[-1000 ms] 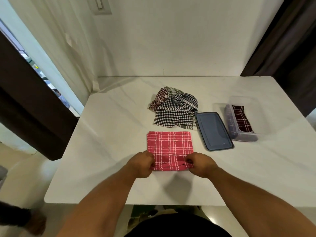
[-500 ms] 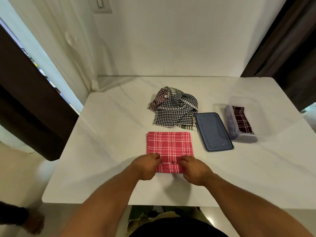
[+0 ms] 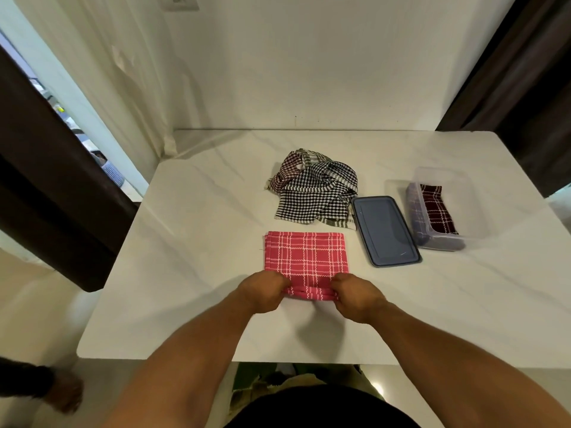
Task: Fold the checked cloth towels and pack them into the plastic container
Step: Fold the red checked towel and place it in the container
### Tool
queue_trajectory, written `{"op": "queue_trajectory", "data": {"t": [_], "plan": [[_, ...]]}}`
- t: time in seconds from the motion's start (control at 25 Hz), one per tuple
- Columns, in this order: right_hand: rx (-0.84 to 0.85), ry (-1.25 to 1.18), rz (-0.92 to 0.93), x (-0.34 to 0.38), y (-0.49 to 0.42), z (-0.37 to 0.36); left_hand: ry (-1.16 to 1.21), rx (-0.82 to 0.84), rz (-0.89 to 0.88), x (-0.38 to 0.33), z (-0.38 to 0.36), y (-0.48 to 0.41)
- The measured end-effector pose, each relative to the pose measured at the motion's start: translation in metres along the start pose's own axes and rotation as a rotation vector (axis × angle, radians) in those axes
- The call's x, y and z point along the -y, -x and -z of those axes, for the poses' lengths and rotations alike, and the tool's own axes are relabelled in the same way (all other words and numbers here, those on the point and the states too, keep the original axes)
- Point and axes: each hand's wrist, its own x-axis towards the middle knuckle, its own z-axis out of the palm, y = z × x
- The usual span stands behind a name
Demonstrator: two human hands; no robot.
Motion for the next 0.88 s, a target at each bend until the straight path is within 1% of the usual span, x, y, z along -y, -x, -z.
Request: {"op": "queue_trajectory", "data": {"t": [0.08,0.16,0.24,0.32,0.4,0.52,0.6,0.72,0.8,0.88], "plan": [[-0.019,-0.048,-0.044,-0.003,0.0,0.002,0.075,-0.013,0.027,-0.002,0.002,-0.002],[-0.055,-0.174,-0.086,-0.009,0.0,0.004,0.185,-0.066,0.073,0.0,0.006,-0.003],[-0.098,-0.289,-0.121,-0.015,0.0,0.007,0.239,-0.102,0.098,0.004,0.009,-0.003],[-0.143,-0.375,-0.164,-0.024,-0.002,0.007,0.243,-0.09,0.107,0.009,0.011,-0.003],[-0.168,-0.421,-0.19,-0.027,-0.002,0.008,0.228,-0.036,0.105,0.011,0.011,-0.003],[-0.099,-0.361,-0.129,-0.028,-0.004,0.006,0.1,0.047,0.071,0.007,0.012,-0.006],[-0.066,-0.341,-0.108,-0.028,-0.004,0.006,0.097,0.035,0.052,0.008,0.012,-0.006],[-0.148,-0.511,-0.15,-0.033,-0.008,0.008,0.296,-0.077,0.084,0.009,0.016,-0.009],[-0.193,-0.607,-0.195,-0.035,-0.013,0.012,0.466,-0.156,0.177,0.009,0.022,-0.016],[-0.233,-0.697,-0.266,-0.038,-0.019,0.014,0.591,-0.181,0.259,0.013,0.022,-0.025]]}}
